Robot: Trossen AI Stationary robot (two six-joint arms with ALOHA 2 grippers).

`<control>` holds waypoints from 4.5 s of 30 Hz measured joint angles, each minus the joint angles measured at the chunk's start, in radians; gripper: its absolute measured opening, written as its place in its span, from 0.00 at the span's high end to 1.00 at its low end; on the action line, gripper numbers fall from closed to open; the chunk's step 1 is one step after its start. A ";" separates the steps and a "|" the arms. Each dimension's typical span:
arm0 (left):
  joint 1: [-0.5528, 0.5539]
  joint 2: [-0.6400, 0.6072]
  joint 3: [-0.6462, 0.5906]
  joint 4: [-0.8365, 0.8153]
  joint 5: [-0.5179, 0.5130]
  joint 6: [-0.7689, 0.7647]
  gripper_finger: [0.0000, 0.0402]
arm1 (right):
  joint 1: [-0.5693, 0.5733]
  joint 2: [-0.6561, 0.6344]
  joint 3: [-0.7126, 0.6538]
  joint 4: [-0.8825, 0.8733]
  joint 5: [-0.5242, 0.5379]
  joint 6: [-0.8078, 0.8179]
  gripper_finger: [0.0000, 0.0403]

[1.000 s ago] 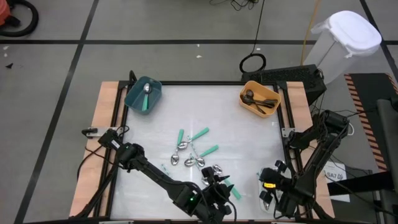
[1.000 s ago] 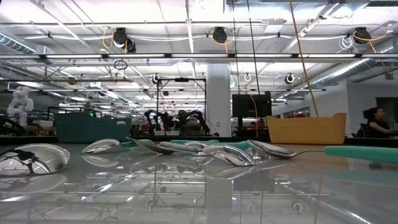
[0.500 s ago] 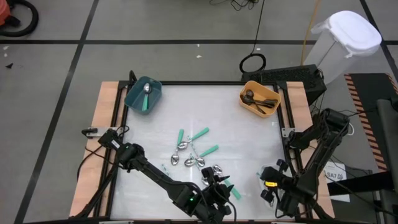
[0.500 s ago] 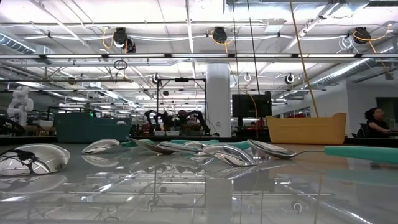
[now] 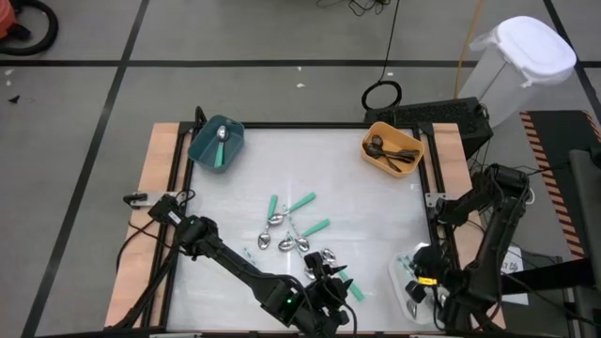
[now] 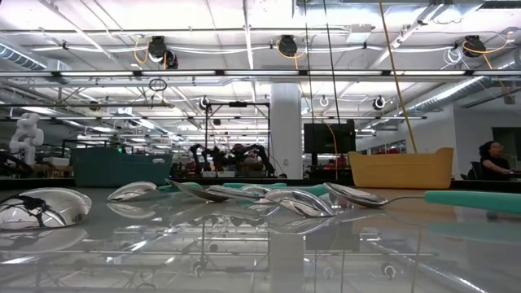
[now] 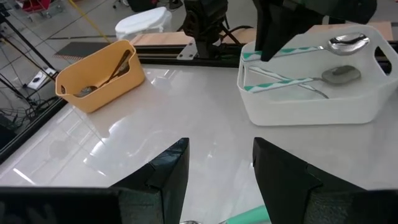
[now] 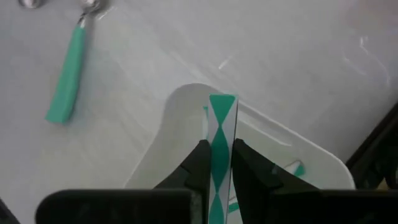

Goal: Sort silverware by color (type)
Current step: Put the patterned green spoon into the white bin

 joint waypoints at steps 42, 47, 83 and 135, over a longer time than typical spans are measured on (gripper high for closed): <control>0.066 0.000 -0.001 -0.765 0.127 -0.424 0.56 | -0.140 0.004 -0.044 0.170 0.515 -0.994 0.66; 0.114 0.000 -0.001 -0.780 0.276 -0.399 0.56 | -0.156 0.004 -0.106 0.172 0.492 -1.028 0.66; 0.199 0.000 -0.188 -0.607 0.726 0.541 0.56 | -0.124 0.004 -0.132 0.285 0.340 -1.164 0.66; 0.260 0.074 -0.136 -0.608 0.831 0.759 0.68 | -0.147 0.005 -0.132 0.314 0.342 -1.285 0.66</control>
